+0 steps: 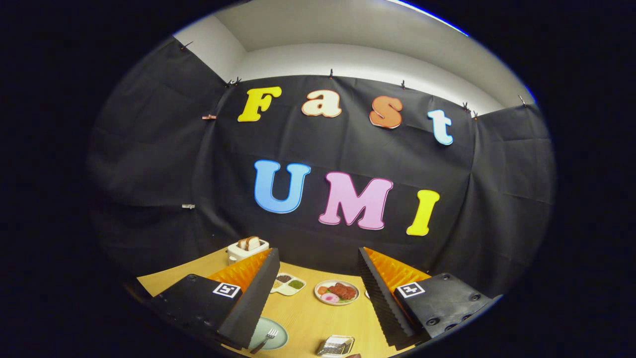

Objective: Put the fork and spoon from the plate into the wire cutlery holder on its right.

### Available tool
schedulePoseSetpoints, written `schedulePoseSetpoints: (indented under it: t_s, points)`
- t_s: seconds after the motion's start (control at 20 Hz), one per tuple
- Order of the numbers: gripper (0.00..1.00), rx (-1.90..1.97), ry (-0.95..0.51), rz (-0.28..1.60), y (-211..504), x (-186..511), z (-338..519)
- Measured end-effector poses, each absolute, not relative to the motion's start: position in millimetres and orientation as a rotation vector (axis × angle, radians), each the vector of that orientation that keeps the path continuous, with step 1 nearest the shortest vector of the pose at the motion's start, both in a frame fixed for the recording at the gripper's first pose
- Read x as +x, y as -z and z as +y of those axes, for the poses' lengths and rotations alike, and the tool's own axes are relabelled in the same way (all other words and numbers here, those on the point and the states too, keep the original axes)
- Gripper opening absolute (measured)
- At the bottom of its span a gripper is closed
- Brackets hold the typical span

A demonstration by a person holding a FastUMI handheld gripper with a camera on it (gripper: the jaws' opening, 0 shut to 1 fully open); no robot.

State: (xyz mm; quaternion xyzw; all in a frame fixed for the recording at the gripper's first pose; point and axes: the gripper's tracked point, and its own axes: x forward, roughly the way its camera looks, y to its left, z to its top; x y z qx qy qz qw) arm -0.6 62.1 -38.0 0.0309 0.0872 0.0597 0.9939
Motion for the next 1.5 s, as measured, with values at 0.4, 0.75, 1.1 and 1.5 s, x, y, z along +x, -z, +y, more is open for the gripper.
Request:
schedulePoseSetpoints:
  t_s: [0.4,0.75,1.1,1.5]
  points:
    - [0.97,0.089,-0.289,0.619,159.8,-32.5,145.8]
    - [0.92,0.146,-0.363,0.984,278.7,-70.0,197.3]
    - [0.87,0.085,-0.356,1.209,374.0,-89.9,216.2]
    - [0.70,0.060,-0.308,1.319,428.2,-86.5,224.9]
